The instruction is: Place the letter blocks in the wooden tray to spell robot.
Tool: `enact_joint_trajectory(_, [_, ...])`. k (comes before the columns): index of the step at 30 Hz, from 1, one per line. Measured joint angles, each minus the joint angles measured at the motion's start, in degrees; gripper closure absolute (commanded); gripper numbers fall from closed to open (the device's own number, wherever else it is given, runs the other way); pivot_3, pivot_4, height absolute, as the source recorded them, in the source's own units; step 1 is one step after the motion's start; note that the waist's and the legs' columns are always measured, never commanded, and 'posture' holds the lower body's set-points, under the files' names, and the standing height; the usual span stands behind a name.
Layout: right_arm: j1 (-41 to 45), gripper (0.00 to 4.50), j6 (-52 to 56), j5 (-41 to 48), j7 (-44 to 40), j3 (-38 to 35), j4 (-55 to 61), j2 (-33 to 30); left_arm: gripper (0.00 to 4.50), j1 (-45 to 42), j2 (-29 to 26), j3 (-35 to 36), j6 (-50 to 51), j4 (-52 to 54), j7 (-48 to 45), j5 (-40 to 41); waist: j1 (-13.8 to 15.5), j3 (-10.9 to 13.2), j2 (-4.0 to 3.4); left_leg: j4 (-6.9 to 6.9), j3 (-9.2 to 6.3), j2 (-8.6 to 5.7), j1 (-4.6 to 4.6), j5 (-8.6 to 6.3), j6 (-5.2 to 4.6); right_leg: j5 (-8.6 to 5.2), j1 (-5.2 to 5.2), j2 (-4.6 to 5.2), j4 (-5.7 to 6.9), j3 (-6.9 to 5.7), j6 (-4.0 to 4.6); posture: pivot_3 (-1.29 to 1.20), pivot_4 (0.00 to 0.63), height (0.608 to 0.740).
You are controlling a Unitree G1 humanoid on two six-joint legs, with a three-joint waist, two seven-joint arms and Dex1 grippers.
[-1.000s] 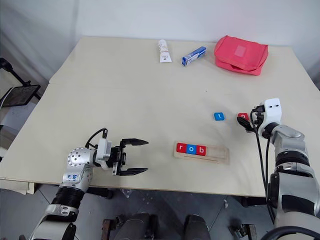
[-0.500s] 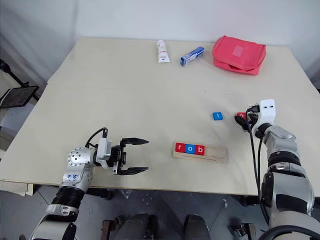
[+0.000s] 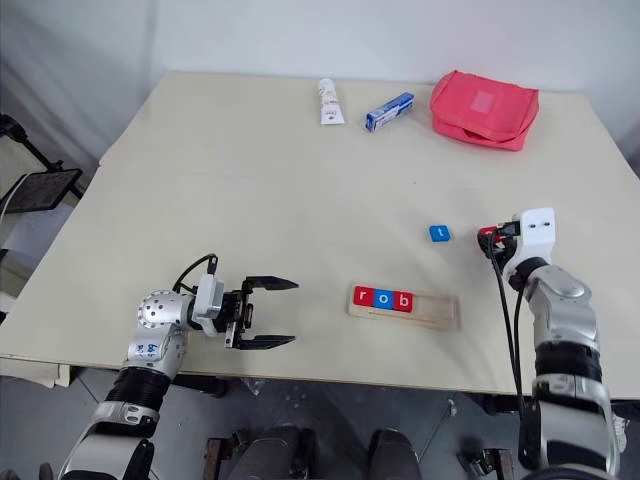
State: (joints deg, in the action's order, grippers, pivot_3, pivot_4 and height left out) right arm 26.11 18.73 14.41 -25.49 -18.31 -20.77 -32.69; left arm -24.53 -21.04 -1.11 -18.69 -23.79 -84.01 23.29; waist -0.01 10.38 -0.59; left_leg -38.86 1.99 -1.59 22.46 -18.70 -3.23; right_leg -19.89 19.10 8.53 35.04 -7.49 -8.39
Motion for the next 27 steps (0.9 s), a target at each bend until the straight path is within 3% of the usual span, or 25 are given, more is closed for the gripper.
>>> enact_joint_trajectory(5, [-18.62,3.04,14.22,5.42,7.24,-3.44,32.37,5.50,0.00,-0.88,-0.23,0.23,-0.33,-1.90,-1.67,0.16,0.70,-0.01,-0.02,0.11,0.00,0.00,0.02,-0.02,0.06,0.00,0.29,0.00,0.35,0.10,0.00,0.00,0.150,0.740])
enact_joint_trajectory(10, [-29.08,3.04,22.50,9.70,12.62,-7.16,48.87,10.51,0.00,-1.04,0.30,0.12,-0.33,-1.95,-1.84,0.21,0.93,-0.01,-0.02,0.03,0.16,-0.07,-0.04,-0.01,0.05,0.00,0.35,0.01,0.42,0.31,0.00,0.00,0.150,0.740])
enact_joint_trajectory(16, [-35.69,3.04,23.81,10.40,14.53,-8.12,52.34,13.63,0.00,-0.98,0.99,0.03,-0.01,-1.73,-1.82,0.21,1.00,-0.01,-0.02,0.04,0.22,-0.09,-0.08,-0.02,0.05,0.00,0.39,-0.01,0.48,0.46,0.00,0.00,0.150,0.740])
enact_joint_trajectory(21, [-36.47,3.04,22.75,10.35,14.61,-8.15,52.16,14.11,0.00,-0.96,1.14,0.01,0.40,-1.38,-1.78,0.21,0.98,-0.01,-0.02,0.04,0.23,-0.09,-0.10,-0.01,0.05,0.00,0.40,-0.01,0.49,0.47,0.00,0.00,0.150,0.740])
enact_joint_trajectory(22, [-36.45,2.29,22.48,10.35,14.56,-8.15,52.16,14.12,0.00,-0.95,1.15,0.01,0.46,-1.28,-1.76,0.21,0.99,-0.01,-0.02,0.04,0.23,-0.09,-0.10,-0.02,0.05,0.00,0.40,-0.01,0.50,0.47,0.00,0.00,0.150,0.740])
enact_joint_trajectory(27, [-36.79,0.55,21.37,10.36,14.04,-8.07,52.17,14.12,0.00,-0.87,1.25,0.00,0.66,-0.96,-1.65,0.21,1.00,-0.01,-0.02,0.04,0.23,-0.09,-0.10,-0.02,0.05,0.00,0.39,-0.01,0.50,0.48,0.00,0.00,0.150,0.740])
